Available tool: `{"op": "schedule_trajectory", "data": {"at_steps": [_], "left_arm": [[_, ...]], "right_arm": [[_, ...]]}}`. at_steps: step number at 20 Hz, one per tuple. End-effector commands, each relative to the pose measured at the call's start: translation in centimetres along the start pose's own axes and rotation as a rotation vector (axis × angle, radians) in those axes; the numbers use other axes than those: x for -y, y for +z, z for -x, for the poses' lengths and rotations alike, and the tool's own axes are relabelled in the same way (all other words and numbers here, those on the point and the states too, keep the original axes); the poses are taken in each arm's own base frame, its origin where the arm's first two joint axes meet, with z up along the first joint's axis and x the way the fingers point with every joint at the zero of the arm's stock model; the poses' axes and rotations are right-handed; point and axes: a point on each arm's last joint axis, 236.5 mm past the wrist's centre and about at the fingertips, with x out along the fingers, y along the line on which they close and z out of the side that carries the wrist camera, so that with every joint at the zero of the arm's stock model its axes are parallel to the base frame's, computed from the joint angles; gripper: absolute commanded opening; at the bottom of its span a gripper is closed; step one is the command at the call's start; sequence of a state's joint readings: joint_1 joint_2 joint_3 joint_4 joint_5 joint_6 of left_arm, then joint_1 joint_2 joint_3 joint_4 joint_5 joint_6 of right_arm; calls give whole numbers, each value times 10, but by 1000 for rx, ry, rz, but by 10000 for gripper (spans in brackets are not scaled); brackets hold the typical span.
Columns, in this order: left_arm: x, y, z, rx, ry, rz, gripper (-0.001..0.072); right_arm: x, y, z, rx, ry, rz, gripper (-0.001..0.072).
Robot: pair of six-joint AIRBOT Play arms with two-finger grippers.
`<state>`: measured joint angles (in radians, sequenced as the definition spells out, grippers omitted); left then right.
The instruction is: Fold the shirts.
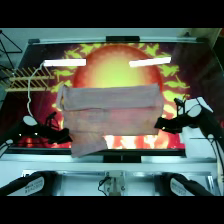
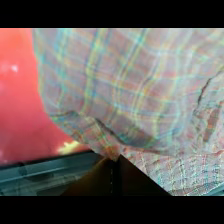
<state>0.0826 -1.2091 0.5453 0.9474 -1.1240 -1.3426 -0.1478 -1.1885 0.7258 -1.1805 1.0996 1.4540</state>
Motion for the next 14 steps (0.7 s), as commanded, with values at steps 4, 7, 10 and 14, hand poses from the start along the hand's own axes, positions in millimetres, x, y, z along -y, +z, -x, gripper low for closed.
{"op": "schedule_trajectory", "data": {"at_steps": [4, 7, 10, 14], "left_arm": [[8, -2, 6, -20, -17, -20, 24], [8, -2, 6, -20, -17, -20, 24], [8, -2, 6, -20, -17, -20, 24], [12, 5, 11, -1, -19, -33, 24]], "right_arm": [[20, -7, -16, 0, -59, 9, 572], [10, -13, -25, -29, -5, 8, 572], [-5, -16, -36, -64, 77, -1, 568], [-17, -31, -45, -149, 146, 8, 431]]}}
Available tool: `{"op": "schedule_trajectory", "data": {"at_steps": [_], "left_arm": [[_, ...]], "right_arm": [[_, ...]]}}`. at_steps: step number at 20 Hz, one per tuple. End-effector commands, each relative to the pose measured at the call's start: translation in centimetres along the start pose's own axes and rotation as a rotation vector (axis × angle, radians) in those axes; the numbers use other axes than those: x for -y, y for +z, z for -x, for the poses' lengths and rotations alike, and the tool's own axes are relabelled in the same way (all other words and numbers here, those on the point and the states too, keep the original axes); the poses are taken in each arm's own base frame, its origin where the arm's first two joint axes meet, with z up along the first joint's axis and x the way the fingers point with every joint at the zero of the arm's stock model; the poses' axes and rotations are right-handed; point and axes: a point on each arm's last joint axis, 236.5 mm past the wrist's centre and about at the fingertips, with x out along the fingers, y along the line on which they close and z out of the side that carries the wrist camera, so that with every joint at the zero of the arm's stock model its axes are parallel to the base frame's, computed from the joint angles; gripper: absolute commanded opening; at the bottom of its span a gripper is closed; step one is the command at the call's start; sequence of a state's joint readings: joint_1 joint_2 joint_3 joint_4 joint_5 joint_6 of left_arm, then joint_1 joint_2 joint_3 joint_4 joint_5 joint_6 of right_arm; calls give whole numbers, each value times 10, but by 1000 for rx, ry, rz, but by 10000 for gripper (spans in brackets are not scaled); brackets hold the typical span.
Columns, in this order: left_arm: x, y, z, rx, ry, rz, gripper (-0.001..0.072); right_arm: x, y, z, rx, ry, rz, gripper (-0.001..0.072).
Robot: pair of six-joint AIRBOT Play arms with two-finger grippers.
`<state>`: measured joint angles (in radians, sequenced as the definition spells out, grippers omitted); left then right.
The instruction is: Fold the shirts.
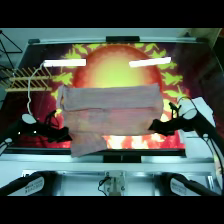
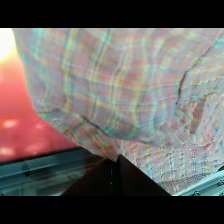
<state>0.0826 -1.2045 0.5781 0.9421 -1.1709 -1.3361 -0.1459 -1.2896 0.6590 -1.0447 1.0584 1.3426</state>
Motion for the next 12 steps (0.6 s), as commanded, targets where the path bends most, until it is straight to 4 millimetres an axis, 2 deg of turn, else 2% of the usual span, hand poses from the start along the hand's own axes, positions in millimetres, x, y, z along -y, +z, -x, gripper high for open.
{"op": "schedule_trajectory", "data": {"at_steps": [1, 3, 5, 7, 9, 12], "left_arm": [[4, 9, 6, 22, -2, -15, 24], [10, 16, 13, 39, -4, -34, 24], [17, 23, 25, 45, -2, -95, 24], [34, 32, 45, 53, -13, -195, 24], [49, 50, 73, 97, 7, -276, 24], [75, 92, 120, 242, 42, -358, 23]], "right_arm": [[-7, -14, -9, -76, 50, 37, 301], [-8, -15, -7, -83, 52, 63, 68], [-12, -3, 1, -47, 51, 94, 48], [-23, 23, 23, 34, 48, 145, 49], [-39, 57, 52, 142, 45, 186, 49], [-62, 124, 100, 377, 51, 184, 49]]}}
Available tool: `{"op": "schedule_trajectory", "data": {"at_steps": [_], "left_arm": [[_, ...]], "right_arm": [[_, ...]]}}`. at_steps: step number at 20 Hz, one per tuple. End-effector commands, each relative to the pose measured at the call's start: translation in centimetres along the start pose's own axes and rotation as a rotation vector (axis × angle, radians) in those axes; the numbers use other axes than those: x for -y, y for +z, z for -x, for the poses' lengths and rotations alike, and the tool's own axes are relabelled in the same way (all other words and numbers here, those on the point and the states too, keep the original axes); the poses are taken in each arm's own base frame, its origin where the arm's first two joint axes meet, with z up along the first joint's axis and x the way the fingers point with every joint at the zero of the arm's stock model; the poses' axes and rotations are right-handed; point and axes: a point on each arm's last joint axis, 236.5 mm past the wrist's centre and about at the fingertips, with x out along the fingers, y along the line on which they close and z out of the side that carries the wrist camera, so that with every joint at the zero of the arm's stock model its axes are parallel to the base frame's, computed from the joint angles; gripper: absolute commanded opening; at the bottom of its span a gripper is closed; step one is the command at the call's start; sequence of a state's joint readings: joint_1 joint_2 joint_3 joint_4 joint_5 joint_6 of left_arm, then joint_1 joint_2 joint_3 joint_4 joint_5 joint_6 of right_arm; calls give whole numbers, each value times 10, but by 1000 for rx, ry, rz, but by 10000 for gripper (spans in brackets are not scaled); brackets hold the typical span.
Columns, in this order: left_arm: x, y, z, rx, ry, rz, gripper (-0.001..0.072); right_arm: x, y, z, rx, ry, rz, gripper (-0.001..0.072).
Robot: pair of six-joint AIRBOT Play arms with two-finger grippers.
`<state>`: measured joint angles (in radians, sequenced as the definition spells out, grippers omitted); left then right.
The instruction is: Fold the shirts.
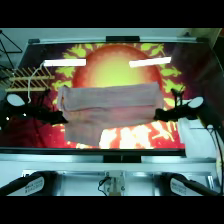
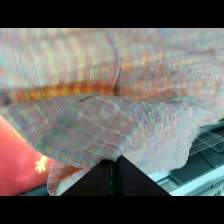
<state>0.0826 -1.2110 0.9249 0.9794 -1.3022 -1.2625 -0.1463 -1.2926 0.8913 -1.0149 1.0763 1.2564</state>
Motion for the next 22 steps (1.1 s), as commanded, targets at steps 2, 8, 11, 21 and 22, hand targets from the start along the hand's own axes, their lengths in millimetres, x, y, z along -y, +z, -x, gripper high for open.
{"op": "schedule_trajectory", "data": {"at_steps": [2, 8, 11, 21, 22], "left_arm": [[14, 79, 54, 197, 64, -93, 23], [8, 183, 53, 310, 24, -38, 24], [-6, 220, 33, 321, 1, 6, 24], [-27, 207, -20, 143, -75, 158, 620], [-22, 201, -13, 118, -82, 146, 618]], "right_arm": [[-19, 101, 42, 280, 7, 20, 49], [-34, 181, 7, 331, 9, 88, 49], [-36, 215, -24, 383, -10, 74, 49], [29, 179, -36, 184, -201, 115, 672], [45, 175, -26, 170, -244, 94, 672]]}}
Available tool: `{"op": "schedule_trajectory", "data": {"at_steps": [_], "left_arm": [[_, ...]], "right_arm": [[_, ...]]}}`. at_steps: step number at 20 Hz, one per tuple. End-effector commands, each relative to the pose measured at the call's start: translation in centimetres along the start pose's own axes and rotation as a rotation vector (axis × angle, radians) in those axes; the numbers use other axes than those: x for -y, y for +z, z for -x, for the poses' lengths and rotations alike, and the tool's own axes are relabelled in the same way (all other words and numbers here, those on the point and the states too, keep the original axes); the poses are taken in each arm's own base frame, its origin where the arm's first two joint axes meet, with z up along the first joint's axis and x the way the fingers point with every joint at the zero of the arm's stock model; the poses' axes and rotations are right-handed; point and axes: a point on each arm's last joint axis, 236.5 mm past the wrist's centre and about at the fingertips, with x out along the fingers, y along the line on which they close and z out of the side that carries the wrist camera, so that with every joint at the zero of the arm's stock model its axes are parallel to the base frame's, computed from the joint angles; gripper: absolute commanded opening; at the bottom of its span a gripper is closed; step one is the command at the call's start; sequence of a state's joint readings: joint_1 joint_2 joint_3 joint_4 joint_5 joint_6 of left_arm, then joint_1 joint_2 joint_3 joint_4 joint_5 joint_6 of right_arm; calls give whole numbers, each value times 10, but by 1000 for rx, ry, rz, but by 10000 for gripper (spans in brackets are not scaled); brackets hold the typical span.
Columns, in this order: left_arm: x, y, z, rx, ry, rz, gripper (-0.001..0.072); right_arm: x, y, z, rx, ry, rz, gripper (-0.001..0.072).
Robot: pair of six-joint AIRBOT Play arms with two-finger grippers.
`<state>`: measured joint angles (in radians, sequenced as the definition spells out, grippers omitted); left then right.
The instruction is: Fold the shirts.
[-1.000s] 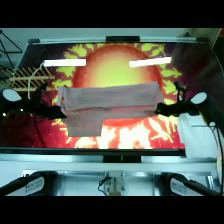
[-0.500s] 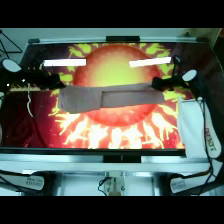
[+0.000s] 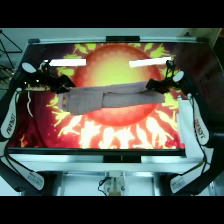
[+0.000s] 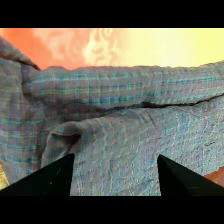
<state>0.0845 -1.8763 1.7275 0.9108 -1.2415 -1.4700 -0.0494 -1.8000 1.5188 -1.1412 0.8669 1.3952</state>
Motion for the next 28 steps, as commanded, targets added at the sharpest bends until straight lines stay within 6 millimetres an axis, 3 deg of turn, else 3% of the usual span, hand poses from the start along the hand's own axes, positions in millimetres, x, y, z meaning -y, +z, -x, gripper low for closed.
{"op": "schedule_trajectory", "data": {"at_steps": [1, 4, 8, 12, 16, 17, 20, 22, 23, 25, 28], "left_arm": [[11, -17, 16, -92, -29, -12, 617], [26, -31, 33, -130, -39, -44, 604], [50, -37, 43, -127, -48, -108, 604], [71, -44, 45, -126, -58, -185, 604], [82, -49, 40, -135, -63, -212, 604], [84, -51, 39, -138, -64, -217, 604], [93, -49, 33, -122, -67, -214, 604], [101, -50, 26, -117, -71, -192, 599], [108, -55, 20, -133, -78, -205, 549], [122, -70, 3, -166, -85, -246, 68], [146, -91, -41, -159, -97, -282, 26]], "right_arm": [[53, -20, 22, -102, -139, 11, 672], [75, -31, 22, -140, -98, -130, 672], [67, -35, 2, -148, 15, -252, 673], [30, -47, -21, -197, 81, -212, 672], [-6, -55, -28, -228, 124, -174, 641], [-13, -57, -29, -234, 126, -169, 530], [-27, -56, -31, -235, 138, -147, 48], [-35, -48, -19, -237, 162, -134, 49], [-39, -42, -9, -228, 170, -114, 48], [-50, -27, 22, -197, 189, -67, 49], [-69, -15, 78, -149, 197, 6, 48]]}}
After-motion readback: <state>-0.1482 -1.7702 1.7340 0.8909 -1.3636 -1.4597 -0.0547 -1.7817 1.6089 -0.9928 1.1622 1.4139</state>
